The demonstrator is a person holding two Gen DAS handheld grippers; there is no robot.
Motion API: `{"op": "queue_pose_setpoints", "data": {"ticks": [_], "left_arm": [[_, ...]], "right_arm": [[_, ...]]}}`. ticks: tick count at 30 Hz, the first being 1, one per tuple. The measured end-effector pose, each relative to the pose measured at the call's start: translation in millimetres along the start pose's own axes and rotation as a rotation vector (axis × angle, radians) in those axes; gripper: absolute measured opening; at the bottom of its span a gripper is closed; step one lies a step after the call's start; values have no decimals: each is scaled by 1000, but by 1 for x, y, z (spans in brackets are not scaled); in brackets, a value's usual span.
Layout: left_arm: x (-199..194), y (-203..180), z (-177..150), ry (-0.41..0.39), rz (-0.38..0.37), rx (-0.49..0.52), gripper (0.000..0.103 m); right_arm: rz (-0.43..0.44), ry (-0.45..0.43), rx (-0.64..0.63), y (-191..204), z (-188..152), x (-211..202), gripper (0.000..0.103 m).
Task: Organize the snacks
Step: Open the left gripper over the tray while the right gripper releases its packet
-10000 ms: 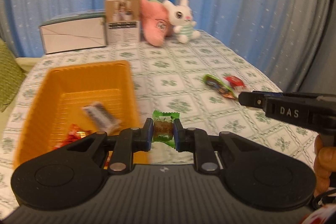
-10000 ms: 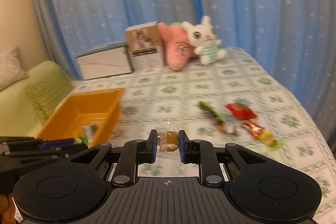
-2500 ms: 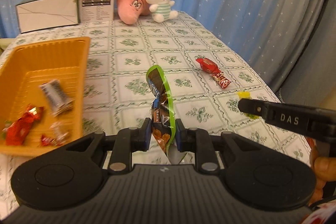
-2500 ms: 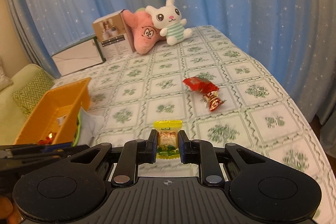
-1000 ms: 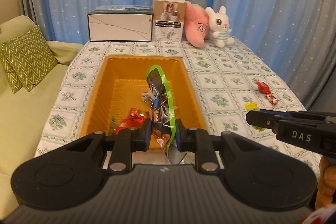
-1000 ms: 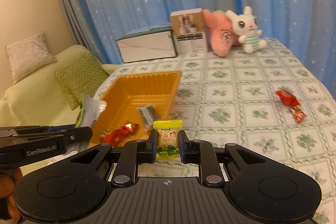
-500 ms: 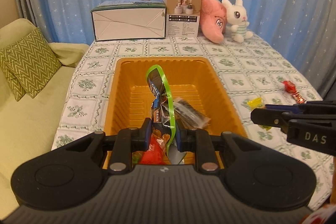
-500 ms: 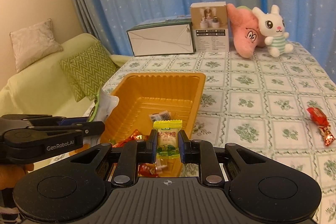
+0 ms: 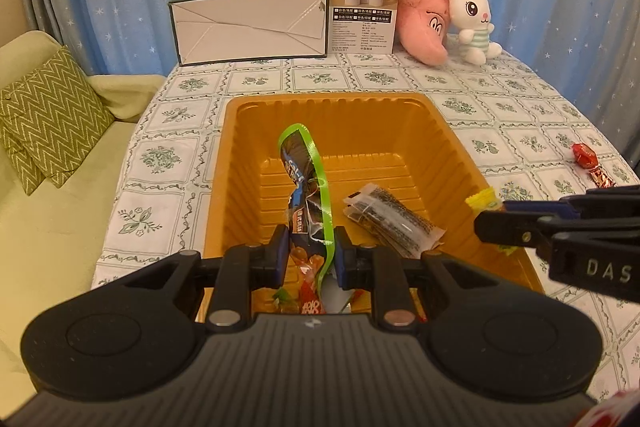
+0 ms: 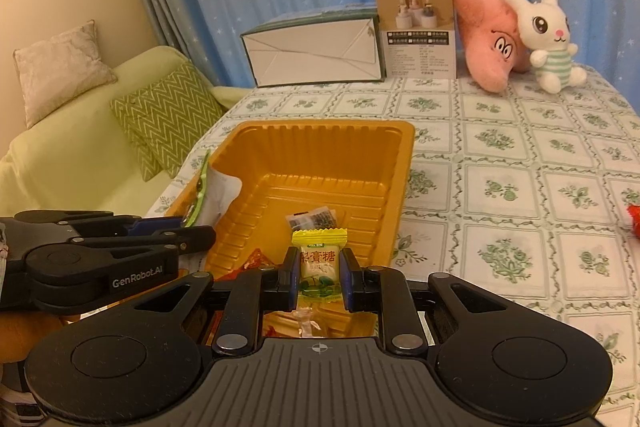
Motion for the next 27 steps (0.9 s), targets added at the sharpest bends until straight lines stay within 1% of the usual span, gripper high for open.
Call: {"op": "queue_pose_setpoints", "data": {"ticks": [3,5,6,14,21,24,25,26,27], "left_arm": [[5,1,0,-1,9,4,21],[6,3,0,-8,19,-1,28],[5,5,0,-12,20,-4,30],[-5,16,1,-47,42,-46,30],[-9,21,-1,-49,55,-68,31],[-10,24,-1,-51,60,-76,32],[-10,24,-1,-52,61,-78,33],[-10,24,-1,-54,62,-79,34],[-11,24,-1,-55,62,-78,35]], "right_arm": [[3,1,8,0,0,5,21],[3,4,11,-1,-1,7,21],[2,5,14,-2,-1,8,21],[10,16,24,-1,-5,6,21],[31,6,28,6,-2,8,21],[54,12,40,7,-1,11,22],[52,13,38,6,-2,10,24],[43,11,40,5,-2,9,35],[34,4,49,2,-2,7,51]]}}
Point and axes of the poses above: each gripper's, at about its wrist camera, not at the fingertips, and x roughly the way its jaws point, y to its left, z to its top, the point moved 6 cm from there along x, roughly the way its jaws point, and after that the axes turned 13 degrees about -y, right-handed, at the moved point
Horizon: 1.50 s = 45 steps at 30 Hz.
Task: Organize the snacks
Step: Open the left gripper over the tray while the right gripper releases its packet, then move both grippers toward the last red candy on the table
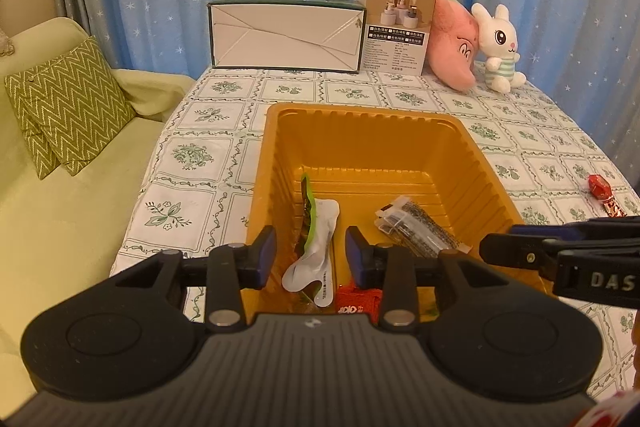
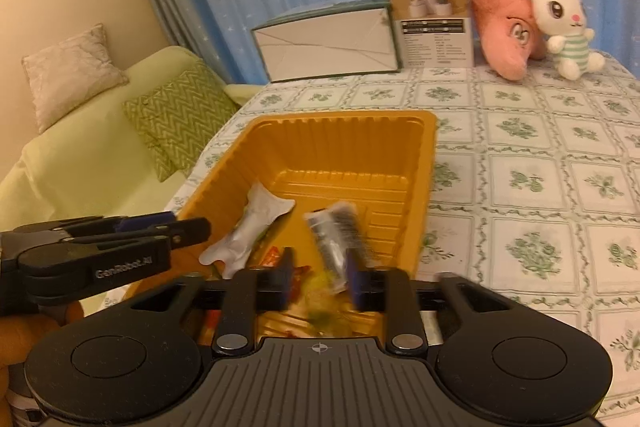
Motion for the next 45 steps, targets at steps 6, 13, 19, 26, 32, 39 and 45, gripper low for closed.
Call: {"op": "queue_pose_setpoints", "data": {"ticks": [6,13,19,26,32,39,45], "left_arm": [[-5,-5,1,-16,-8,-1,38],[-19,-21,5,-35,-49,-17,40],[-45,-39,12,-55,-54,-19,51],[-79,-71,13,-61,-77,-38,63],[-107,-107,6,-60,-132,-51,75],[-125,-149,-11,-34,-191,-52,82],[-134,-175,-20,-37,-223,-35,85]], "right_arm": [[-53,-50,28,-18,4,-28,56],[-120,-64,61,-41,0,-68,56],[-168,-81,97,-55,-3,-102,56],[-207,-103,117,-65,-10,-144,56],[-246,-124,145,-77,-17,-176,57],[-288,-148,142,-90,-23,-208,60],[-332,-154,152,-108,-29,-229,63]]}}
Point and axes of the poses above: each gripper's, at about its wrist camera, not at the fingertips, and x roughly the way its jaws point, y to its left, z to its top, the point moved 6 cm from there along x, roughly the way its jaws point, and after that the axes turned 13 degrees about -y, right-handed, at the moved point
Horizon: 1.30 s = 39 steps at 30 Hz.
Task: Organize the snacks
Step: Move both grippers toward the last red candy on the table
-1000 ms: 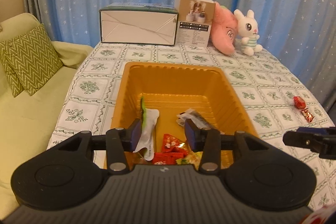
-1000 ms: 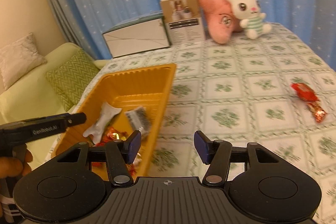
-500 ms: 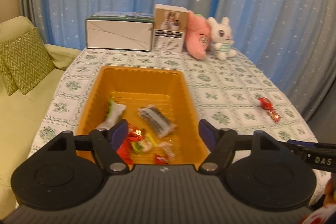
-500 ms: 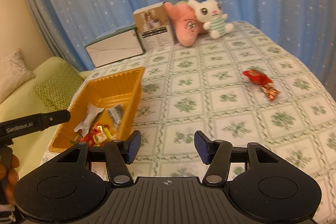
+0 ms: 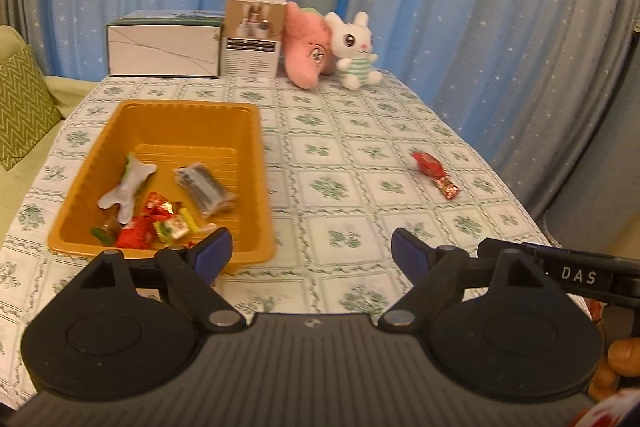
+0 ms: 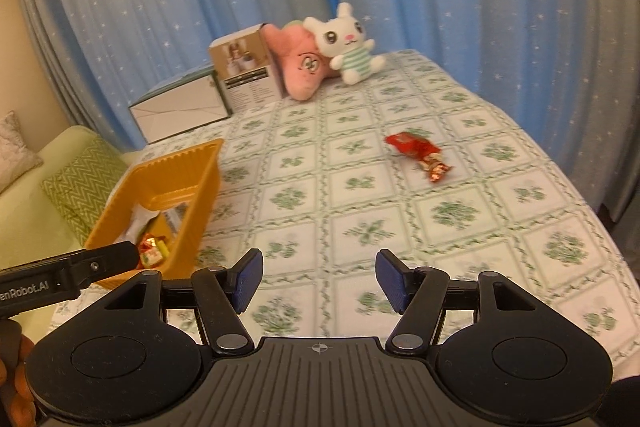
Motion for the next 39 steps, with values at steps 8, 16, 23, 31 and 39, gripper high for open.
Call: {"op": "queue_pose_setpoints", "data": {"ticks": [8,16,23,31,39], "left_arm": [[4,-28,-10,22,-51,38,87],[9,-33,-14,35,-58,48,87],[16,-41,-15,46,-83,68,89],[33,-52,-8,52,-110,97,89],[75,-66,7,60,-139,145,90]], "right_arm": [[-40,-1,18,-20,-1,-9,64],[-53,3,16,-27,-3,-9,64],[-70,6,17,-36,-4,-6,64],[-106,4,-8,-60,0,3,64],[-135,-16,-52,-94,18,30,64]]}}
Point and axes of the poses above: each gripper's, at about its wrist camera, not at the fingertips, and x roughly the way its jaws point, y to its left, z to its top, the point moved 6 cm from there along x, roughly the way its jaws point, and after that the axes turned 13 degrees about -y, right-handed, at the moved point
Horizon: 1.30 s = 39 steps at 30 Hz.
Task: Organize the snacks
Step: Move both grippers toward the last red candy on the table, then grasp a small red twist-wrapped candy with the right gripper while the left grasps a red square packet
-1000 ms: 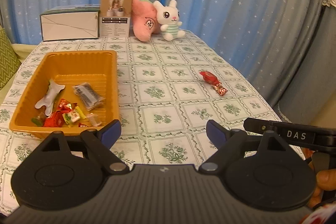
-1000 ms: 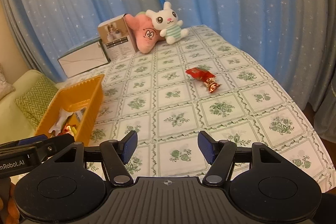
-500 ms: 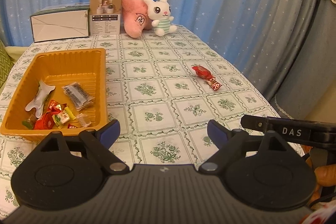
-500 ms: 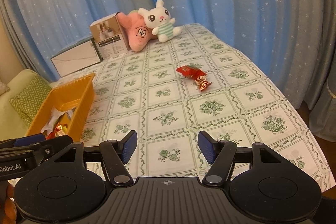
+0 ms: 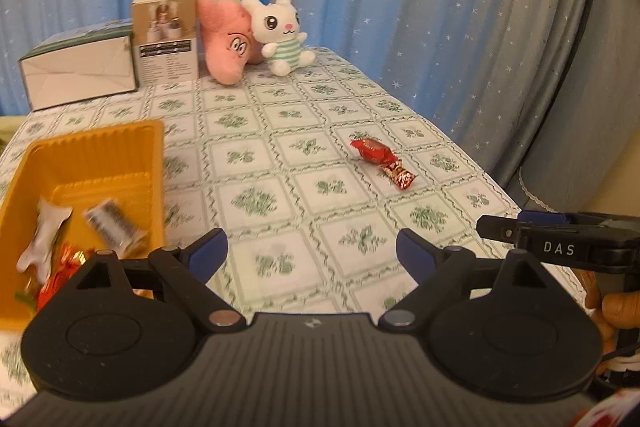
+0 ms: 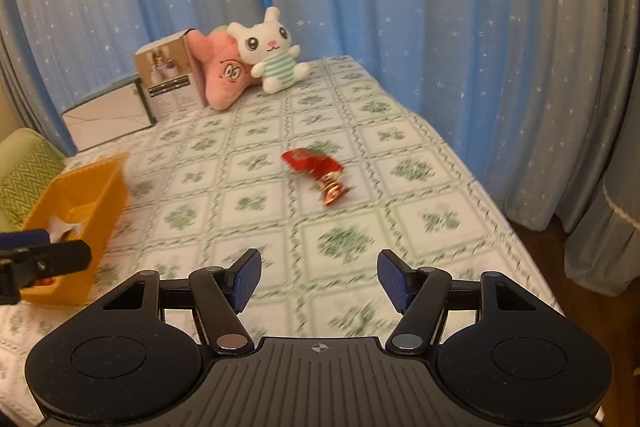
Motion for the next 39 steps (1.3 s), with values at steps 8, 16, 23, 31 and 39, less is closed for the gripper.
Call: {"op": "queue_pose_setpoints", "data": {"ticks": [8,16,23,31,39], "left_arm": [[59,-7,23,11,-27,70,90],[111,-8,31,36,-38,118,91],[143,-3,32,55,-41,103,91],[164,-6,33,63,-61,137,93],[177,-13,31,79,-67,164,93]], "right_arm": [[5,17,-19,-22,15,51,64],[47,46,-56,-27,19,116,64],[75,83,-104,-23,15,162,53],[76,120,-153,-22,6,189,35],[83,129,-132,-20,8,190,21]]}}
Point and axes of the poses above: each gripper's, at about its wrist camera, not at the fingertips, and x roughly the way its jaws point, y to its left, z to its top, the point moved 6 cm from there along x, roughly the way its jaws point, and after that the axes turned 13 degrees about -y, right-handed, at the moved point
